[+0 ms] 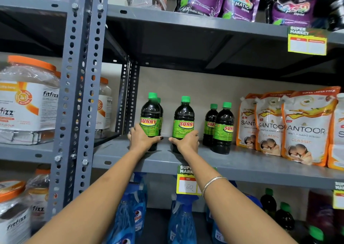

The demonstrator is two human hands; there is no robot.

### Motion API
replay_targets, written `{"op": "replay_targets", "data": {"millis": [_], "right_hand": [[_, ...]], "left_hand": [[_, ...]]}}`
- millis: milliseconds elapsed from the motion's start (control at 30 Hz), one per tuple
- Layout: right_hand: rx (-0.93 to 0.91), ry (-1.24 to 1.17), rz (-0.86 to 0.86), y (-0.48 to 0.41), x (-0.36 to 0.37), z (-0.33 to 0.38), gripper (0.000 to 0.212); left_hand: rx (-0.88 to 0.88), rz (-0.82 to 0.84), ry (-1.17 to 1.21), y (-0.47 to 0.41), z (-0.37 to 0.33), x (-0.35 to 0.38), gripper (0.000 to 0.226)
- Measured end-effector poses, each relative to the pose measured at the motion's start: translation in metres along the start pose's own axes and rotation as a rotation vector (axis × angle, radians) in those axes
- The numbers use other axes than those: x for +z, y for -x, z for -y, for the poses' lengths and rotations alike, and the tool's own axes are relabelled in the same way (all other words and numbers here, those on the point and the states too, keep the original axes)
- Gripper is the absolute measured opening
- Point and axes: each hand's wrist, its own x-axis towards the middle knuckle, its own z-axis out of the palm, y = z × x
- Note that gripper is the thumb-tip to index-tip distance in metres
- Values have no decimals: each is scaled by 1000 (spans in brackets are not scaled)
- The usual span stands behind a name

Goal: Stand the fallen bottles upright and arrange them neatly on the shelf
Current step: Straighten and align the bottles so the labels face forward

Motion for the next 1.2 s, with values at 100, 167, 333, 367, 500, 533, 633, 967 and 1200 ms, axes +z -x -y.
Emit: {"op": "replay_targets", "data": {"millis": [100,167,333,367,500,533,633,967,1200], "right_hand": [[-99,22,-28,2,-10,-2,91],[-222,-23,-144,2,-20,-3,84],[-329,-180,-555,-17,-59,-17,45],[-278,-161,-601,-26,-67,-25,46],[65,-37,-404,-54,-89,-55,74],[121,-17,-314,-58,-92,-60,83],[172,26,-156,-73,-94,-68,98],[140,-7,-56,-93,-92,-75,78],[162,22,-114,-74,-97,-73,78]], "left_hand": [[231,-281,-69,13,-11,-4,79],[423,-410,-76,24,-19,-5,68],[533,-249,-3,47,-40,25,65],[493,-207,-4,49,-47,35,69],[169,-10,0,48,-63,64,88],[111,32,-1,48,-64,70,90],[0,106,-7,46,-65,83,90],[-54,142,-31,37,-60,84,63],[-67,161,-8,40,-60,77,58]]}}
